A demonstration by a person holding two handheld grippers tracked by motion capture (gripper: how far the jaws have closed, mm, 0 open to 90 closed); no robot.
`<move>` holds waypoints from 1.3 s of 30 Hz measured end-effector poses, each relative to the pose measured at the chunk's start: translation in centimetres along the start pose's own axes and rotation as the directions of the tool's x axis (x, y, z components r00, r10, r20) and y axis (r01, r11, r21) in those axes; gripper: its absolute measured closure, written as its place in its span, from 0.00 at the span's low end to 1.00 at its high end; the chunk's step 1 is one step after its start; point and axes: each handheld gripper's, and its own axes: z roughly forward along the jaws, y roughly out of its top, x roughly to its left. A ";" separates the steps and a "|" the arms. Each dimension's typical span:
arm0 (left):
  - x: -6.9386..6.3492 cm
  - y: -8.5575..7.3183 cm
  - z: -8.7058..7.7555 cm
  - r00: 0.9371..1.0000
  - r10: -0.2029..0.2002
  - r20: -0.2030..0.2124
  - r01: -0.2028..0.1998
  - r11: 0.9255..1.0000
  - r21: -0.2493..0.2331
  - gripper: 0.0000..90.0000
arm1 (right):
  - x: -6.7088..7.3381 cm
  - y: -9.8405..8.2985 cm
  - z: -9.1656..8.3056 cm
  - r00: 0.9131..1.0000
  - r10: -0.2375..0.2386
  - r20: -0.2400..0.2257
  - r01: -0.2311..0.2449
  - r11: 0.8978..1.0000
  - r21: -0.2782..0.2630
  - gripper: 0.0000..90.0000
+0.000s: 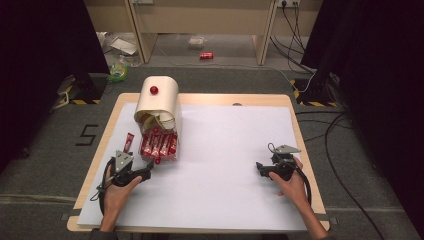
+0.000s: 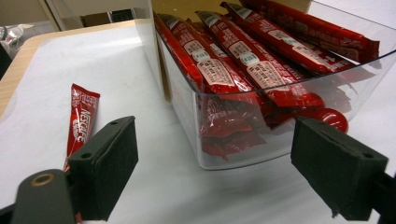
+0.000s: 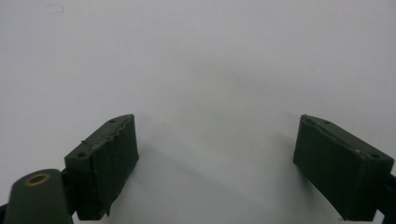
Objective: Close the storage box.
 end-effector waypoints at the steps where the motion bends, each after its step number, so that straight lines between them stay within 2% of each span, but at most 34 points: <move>1: 0.0 0.0 0.1 1.000 -0.002 -0.002 0.002 1.000 -0.002 0.16 | 0.0 0.0 0.0 1.000 0.000 0.000 0.000 1.000 0.000 0.16; 14: 0.1 0.2 0.5 1.000 -0.022 -0.007 0.022 1.000 0.001 0.16 | 0.0 0.0 0.0 1.000 0.000 0.000 0.000 1.000 0.000 0.16; 23: 0.1 1.1 0.8 1.000 0.001 -0.020 -0.001 1.000 -0.002 0.16 | 0.0 0.0 0.0 1.000 0.000 0.000 0.000 1.000 0.000 0.16; 36: 0.2 1.2 1.5 1.000 -0.003 -0.030 0.003 1.000 0.002 0.16 | 0.0 0.0 0.0 1.000 0.000 0.000 0.000 1.000 -0.001 0.16; 39: 0.2 1.3 1.6 1.000 -0.015 -0.028 0.015 1.000 0.000 0.16 | 0.0 0.0 0.0 1.000 0.000 0.000 0.000 1.000 0.000 0.16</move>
